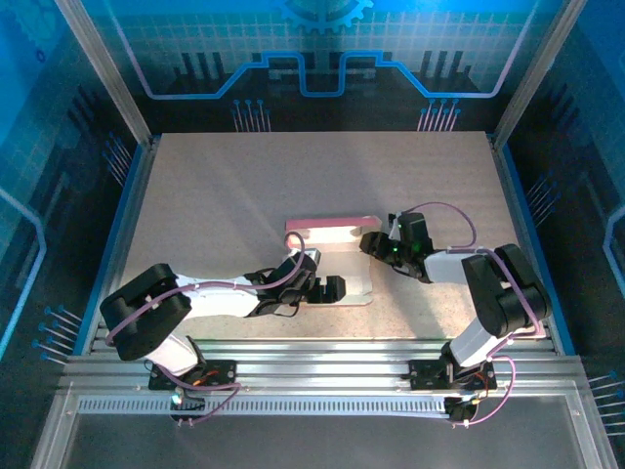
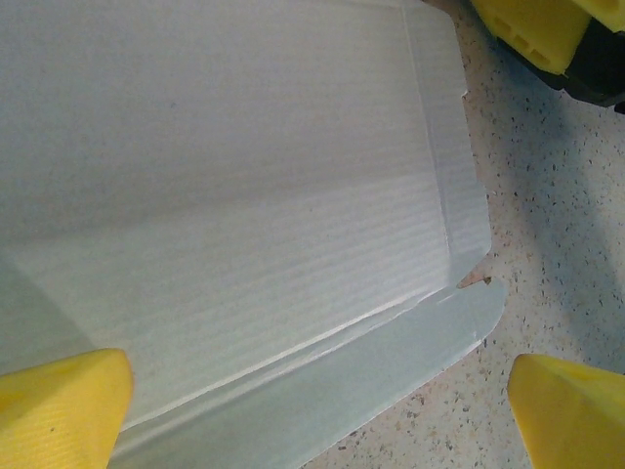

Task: Fold the paper box

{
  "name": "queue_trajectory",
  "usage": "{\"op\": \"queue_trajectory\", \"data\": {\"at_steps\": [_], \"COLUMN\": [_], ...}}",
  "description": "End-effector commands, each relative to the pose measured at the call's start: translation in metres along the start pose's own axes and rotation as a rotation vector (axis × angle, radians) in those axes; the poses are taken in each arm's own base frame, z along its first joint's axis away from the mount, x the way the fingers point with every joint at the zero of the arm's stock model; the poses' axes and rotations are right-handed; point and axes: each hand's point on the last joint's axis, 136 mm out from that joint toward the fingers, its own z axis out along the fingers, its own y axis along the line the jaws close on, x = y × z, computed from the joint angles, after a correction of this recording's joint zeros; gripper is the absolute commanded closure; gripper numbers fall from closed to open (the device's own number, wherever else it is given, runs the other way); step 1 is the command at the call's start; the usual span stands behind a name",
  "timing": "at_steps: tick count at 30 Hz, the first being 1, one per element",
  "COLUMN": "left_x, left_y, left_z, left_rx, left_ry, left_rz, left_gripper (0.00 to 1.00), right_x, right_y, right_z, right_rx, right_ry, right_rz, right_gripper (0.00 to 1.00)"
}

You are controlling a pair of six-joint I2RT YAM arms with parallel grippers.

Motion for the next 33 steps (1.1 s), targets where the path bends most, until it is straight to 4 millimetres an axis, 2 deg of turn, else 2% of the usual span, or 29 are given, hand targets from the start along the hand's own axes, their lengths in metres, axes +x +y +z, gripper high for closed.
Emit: {"op": "queue_trajectory", "data": {"at_steps": [1,13,25,33], "left_x": [0.019,0.021,0.024,0.025], "left_y": [0.017,0.017,0.017,0.019], "left_z": [0.005,0.007,0.007,0.007], "left_rx": [-0.052,-0.051,-0.051,-0.054], "left_ry": [0.05,0.053,0.054,0.057], "left_rz": [-0.003,0.003,0.007,0.004], "left_gripper": [0.01,0.01,0.01,0.01], "right_x": [-0.009,-0.004,0.011,0.016], "right_y": [0.01,0.035,0.05,0.043], "right_z": [-0.002,-0.003,0.015,0.021], "right_rx": [-0.064,-0.16,-0.164,-0.123], "right_ry": [-0.05,-0.062,-0.019,-0.003], "right_rz": [-0.003,-0.031,-0.054,-0.053], "right_gripper": [0.53,0.54,0.54,0.54]}}
